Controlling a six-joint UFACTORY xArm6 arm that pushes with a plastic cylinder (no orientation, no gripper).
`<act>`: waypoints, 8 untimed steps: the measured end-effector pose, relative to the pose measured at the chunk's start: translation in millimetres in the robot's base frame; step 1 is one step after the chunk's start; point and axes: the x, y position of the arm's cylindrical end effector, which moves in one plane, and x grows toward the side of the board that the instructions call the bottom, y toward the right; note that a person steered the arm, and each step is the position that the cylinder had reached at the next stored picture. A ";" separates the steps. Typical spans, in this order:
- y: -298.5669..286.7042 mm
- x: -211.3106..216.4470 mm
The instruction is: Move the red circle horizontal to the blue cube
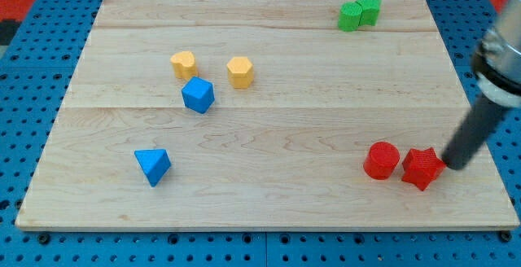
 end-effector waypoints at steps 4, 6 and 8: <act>-174.0 -38.2; -234.9 -74.4; -184.4 -82.1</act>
